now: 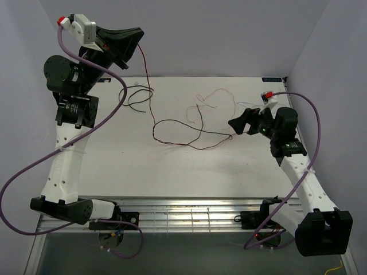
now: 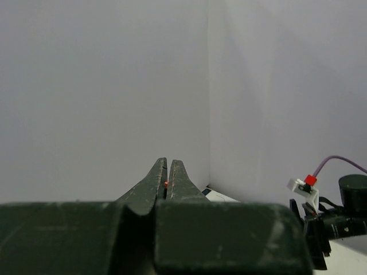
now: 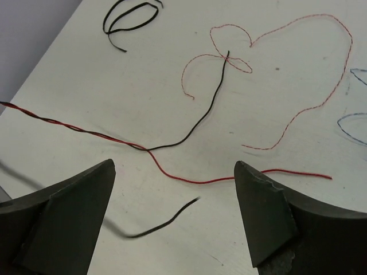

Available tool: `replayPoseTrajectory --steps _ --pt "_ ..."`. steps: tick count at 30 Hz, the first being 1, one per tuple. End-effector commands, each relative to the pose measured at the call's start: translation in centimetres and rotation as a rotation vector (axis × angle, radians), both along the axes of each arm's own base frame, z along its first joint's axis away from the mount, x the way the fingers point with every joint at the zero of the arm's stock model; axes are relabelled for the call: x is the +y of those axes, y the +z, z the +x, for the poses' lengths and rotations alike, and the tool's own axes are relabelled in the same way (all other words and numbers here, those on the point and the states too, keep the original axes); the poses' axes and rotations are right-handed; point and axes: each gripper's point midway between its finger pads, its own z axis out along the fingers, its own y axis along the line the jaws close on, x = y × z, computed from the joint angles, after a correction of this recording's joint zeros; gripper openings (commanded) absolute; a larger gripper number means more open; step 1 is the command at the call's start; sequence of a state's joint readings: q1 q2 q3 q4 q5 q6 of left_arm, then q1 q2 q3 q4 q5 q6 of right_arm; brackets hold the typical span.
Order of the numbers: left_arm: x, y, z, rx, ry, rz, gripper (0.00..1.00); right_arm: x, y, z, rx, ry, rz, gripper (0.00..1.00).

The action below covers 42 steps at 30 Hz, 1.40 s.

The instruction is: Untangle the cables

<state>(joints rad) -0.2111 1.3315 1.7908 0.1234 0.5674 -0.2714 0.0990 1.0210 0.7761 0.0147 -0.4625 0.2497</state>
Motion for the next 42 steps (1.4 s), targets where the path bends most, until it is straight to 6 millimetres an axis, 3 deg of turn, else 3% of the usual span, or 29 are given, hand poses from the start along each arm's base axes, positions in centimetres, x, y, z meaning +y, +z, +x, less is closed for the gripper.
replayPoseTrajectory --steps 1,8,10,14,15,17,19,20,25,29,30,32,33,37,38,40,41,42 --pt "-0.7 -0.6 -2.1 -0.022 -0.069 0.056 0.0 2.9 7.1 -1.6 -0.301 0.205 -0.033 0.9" --pt "-1.1 -1.3 -4.4 -0.039 -0.122 0.106 0.0 8.3 9.7 -3.8 -0.576 0.431 -0.334 0.9" --pt "-1.1 -1.6 -4.7 -0.041 -0.128 0.111 0.0 11.0 10.0 -5.2 -0.624 0.546 -0.36 0.9" --pt "-1.3 -1.7 -5.9 -0.052 -0.153 0.123 0.0 15.4 9.7 -7.1 -0.711 0.725 -0.413 0.9" --pt "-1.3 -1.6 -6.3 -0.061 -0.161 0.126 0.0 17.2 8.6 -7.7 -0.713 0.785 -0.424 0.9" --pt "-1.4 -1.7 -6.7 -0.065 -0.173 0.134 0.0 18.6 8.1 -7.5 -0.732 0.809 -0.469 0.9" --pt "-1.5 -1.6 -7.2 -0.072 -0.182 0.139 0.0 20.5 6.2 -7.0 -0.734 0.865 -0.524 0.9" --pt "-1.5 -1.9 -7.1 -0.066 -0.182 0.14 0.0 21.1 6.4 -6.6 -0.757 0.865 -0.531 0.9" --pt "-1.6 -3.3 -7.7 -0.059 -0.201 0.16 0.0 24.0 3.2 -3.2 -0.9 0.876 -0.614 0.9" --pt "-1.7 -4.0 -7.4 -0.04 -0.204 0.16 0.0 26.3 1.8 -1.0 -0.897 0.887 -0.62 0.9" --pt "-1.6 -4.1 -7.3 -0.034 -0.199 0.158 0.0 27.1 0.3 -0.5 -0.872 0.908 -0.619 0.9" --pt "-1.6 -4.0 -7.2 -0.031 -0.194 0.152 0.0 28.4 0.4 -0.3 -0.876 0.927 -0.588 0.9" --pt "-1.6 -4.0 -7.1 -0.028 -0.193 0.15 0.0 29.2 -1.1 -0.3 -0.85 0.959 -0.585 0.9" --pt "-1.4 -3.6 -7.4 -0.035 -0.181 0.146 0.0 31.7 -2.7 -0.4 -0.834 0.993 -0.565 0.95" --pt "-1.3 -3.5 -7.5 -0.036 -0.176 0.143 0.0 32.0 -3.0 -0.5 -0.817 0.991 -0.549 0.93" --pt "-1.2 -3.3 -7.7 -0.042 -0.173 0.139 0.0 32.5 -3.6 -0.7 -0.795 0.999 -0.515 0.71" --pt "-1.0 -3.2 -7.7 -0.041 -0.164 0.132 0.0 32.8 -3.2 -0.6 -0.787 0.975 -0.479 0.42" --pt "-1.0 -3.1 -7.8 -0.042 -0.159 0.128 0.0 32.8 -2.4 -0.8 -0.798 0.962 -0.459 0.29"
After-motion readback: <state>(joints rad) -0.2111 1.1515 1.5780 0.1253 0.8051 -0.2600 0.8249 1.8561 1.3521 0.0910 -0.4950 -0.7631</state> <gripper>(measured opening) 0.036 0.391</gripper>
